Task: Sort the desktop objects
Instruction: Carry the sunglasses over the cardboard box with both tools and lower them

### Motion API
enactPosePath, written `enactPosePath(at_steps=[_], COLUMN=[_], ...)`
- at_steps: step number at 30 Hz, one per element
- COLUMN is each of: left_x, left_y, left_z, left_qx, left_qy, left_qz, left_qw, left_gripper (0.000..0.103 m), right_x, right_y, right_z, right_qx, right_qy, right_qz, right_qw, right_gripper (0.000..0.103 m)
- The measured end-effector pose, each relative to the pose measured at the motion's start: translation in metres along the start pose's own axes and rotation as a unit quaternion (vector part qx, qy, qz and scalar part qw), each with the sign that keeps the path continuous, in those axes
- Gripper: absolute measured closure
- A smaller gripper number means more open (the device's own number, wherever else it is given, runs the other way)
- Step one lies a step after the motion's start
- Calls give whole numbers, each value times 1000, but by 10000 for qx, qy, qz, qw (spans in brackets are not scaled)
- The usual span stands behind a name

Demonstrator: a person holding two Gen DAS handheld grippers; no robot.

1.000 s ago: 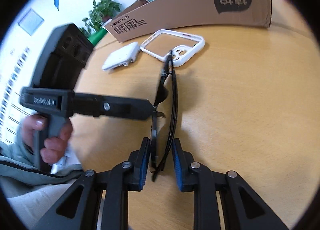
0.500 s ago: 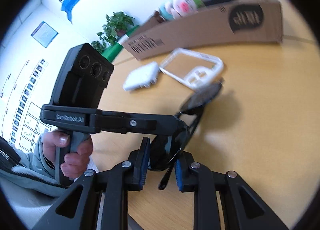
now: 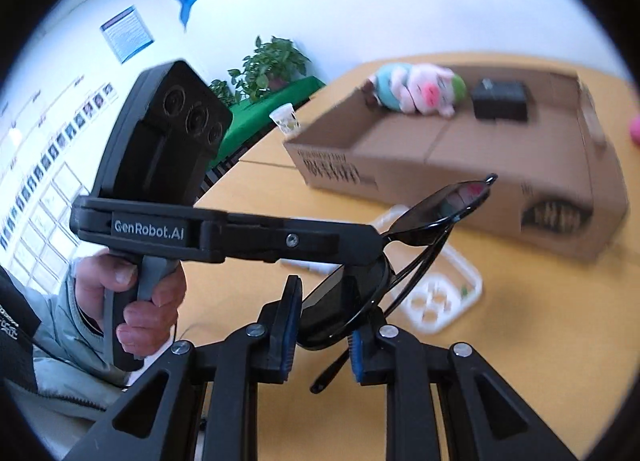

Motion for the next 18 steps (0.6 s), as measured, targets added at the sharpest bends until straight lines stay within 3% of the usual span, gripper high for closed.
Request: enactPosePath(at_steps=[11, 18], left_x=[-53, -114], left_y=[23, 21], left_z=[-92, -142], left_qx=[475, 499], left_qy=[-95, 176], left_qz=[-284, -525], left_qw=[9984, 9972], left_gripper=[87, 88], right_x=[14, 39], right_y=[-59, -114], right_z=[-102, -156], right_qx=[-324, -568], right_qy=[932, 1011], right_qz=[36, -387], right_qw=[9951, 9925], right_gripper=[84, 84])
Point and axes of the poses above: each gripper's, at about its wrist camera, not at the fingertips, and y roughly against the way its jaws point, x to its right, z to its underside, the point moved 6 cm from there along -y, roughly the way its jaws point, and after that the axes turned 8 degrees about -z, right-handed, at the moved point
